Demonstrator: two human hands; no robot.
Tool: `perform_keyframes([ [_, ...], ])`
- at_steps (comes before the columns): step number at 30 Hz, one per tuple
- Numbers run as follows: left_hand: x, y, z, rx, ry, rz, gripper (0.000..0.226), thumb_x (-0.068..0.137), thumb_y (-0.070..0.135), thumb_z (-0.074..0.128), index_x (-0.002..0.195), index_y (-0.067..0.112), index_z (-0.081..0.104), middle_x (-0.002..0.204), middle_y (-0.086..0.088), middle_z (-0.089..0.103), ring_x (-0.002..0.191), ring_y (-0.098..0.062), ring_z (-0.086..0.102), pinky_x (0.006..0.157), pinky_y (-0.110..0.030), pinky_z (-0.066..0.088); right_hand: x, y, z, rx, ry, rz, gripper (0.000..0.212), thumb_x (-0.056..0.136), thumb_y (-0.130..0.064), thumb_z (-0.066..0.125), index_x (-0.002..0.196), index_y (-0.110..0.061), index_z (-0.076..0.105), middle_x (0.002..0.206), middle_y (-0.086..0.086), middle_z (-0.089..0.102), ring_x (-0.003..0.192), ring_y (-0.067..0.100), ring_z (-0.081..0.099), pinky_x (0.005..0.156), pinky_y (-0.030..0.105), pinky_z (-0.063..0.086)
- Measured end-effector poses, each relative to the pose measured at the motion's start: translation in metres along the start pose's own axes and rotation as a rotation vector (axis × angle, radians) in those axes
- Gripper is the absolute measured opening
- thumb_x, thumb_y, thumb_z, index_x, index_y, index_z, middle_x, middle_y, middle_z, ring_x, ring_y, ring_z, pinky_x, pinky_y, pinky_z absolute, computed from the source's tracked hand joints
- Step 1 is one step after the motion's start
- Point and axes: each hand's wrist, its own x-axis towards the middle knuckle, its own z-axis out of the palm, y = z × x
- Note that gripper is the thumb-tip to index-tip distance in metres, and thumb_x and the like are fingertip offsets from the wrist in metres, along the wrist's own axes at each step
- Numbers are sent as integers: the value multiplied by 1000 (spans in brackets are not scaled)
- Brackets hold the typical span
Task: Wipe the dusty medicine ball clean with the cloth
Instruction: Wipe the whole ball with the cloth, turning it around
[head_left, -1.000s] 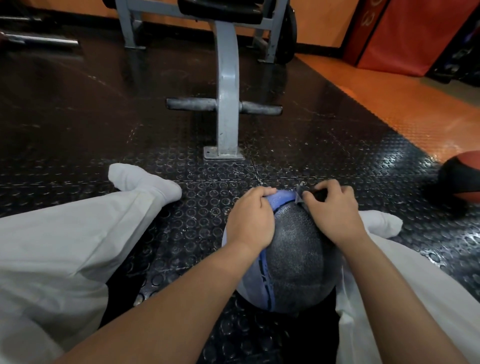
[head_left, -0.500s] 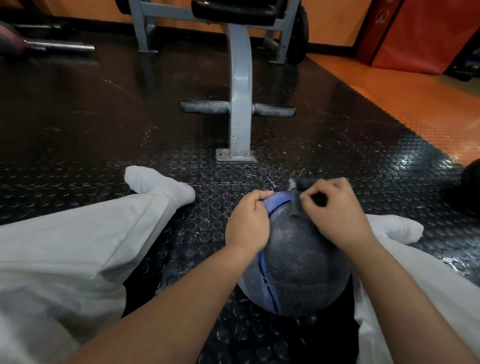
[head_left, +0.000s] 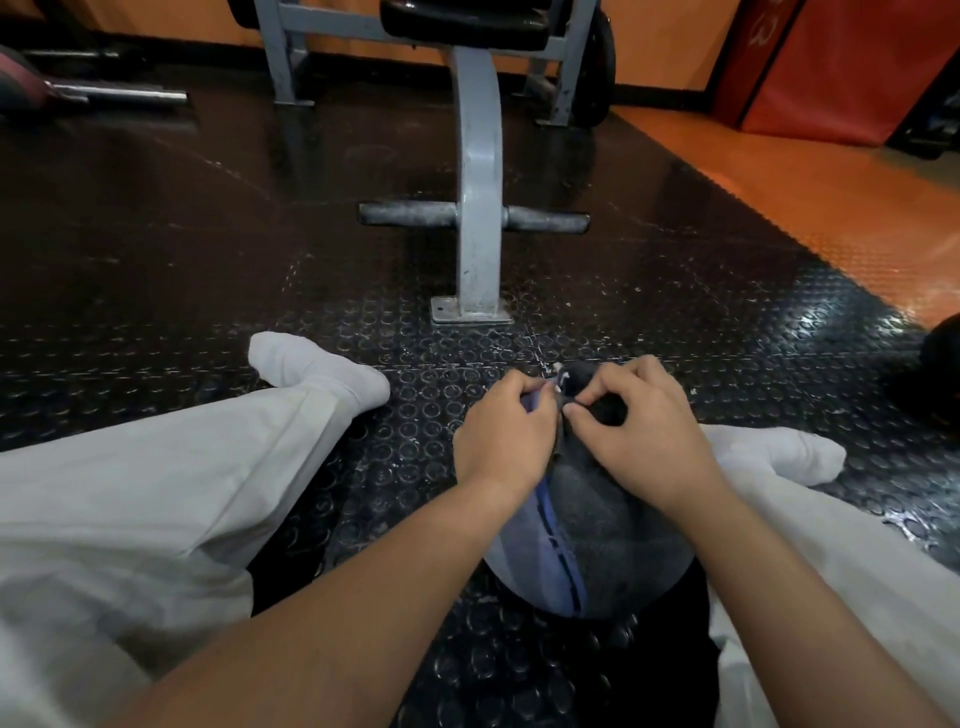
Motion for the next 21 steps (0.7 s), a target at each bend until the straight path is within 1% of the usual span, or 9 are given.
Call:
perform_keyframes([
  [5,-14,-13,-6,140,46,18,33,93,60,44,109,33,52,116,12,51,114,-14,48,100,-43,39,8,-3,7,-77,62,66,12,83,-34,66,88,-23,64,99,-2,46,104,27,45,93,37,36],
  [7,-12,-16,-8,62,7,-31,32,90,60,50,104,31,48,114,9,43,117,-15,41,104,-39,35,11,-5,10,-123,62,92,14,86,-36,62,93,-24,62,104,1,46,107,28,43,93,37,33],
  [10,1,-14,-7,-95,-59,-175,31,90,57,53,103,30,44,113,5,35,119,-18,33,107,-33,28,5,-8,9,-144,11,29,15,88,-37,60,98,-25,61,110,0,45,107,24,40,94,38,31],
  [12,12,-13,-7,-101,-85,-146,29,95,48,50,119,33,50,125,2,34,129,-20,30,113,-35,23,-6,-8,4,-146,-82,-62,16,88,-39,61,99,-28,60,109,-6,38,102,19,35,95,37,29],
  [14,20,-15,-10,-154,-179,-41,35,101,31,45,136,27,51,144,-2,38,139,-21,30,116,-33,21,-16,-6,-2,-169,-194,-136,16,88,-42,60,100,-32,57,108,-11,30,98,12,26,95,34,27],
  [15,21,-16,-11,-224,-256,0,34,103,23,43,135,22,54,145,-3,44,138,-21,36,116,-33,25,-16,-5,-4,-163,-225,-149,15,87,-43,61,98,-34,56,108,-12,29,98,11,24,94,34,26],
  [16,20,-17,-12,-299,-303,18,30,103,20,43,128,22,59,138,-3,54,133,-20,45,114,-35,31,-14,-6,-4,-136,-230,-146,13,86,-43,62,94,-36,55,106,-13,30,98,11,26,94,34,27],
  [18,17,-19,-11,-349,-294,6,24,102,26,45,117,31,63,125,4,63,119,-14,56,108,-36,39,-4,-9,1,-67,-169,-107,14,83,-41,65,83,-37,52,102,-11,37,97,13,32,95,36,32],
  [21,22,-21,-8,-332,-236,-30,29,102,32,45,126,28,59,121,8,63,112,-10,57,98,-30,43,13,-13,10,-79,-91,-46,15,84,-39,64,80,-36,51,101,-8,41,98,16,36,96,39,35],
])
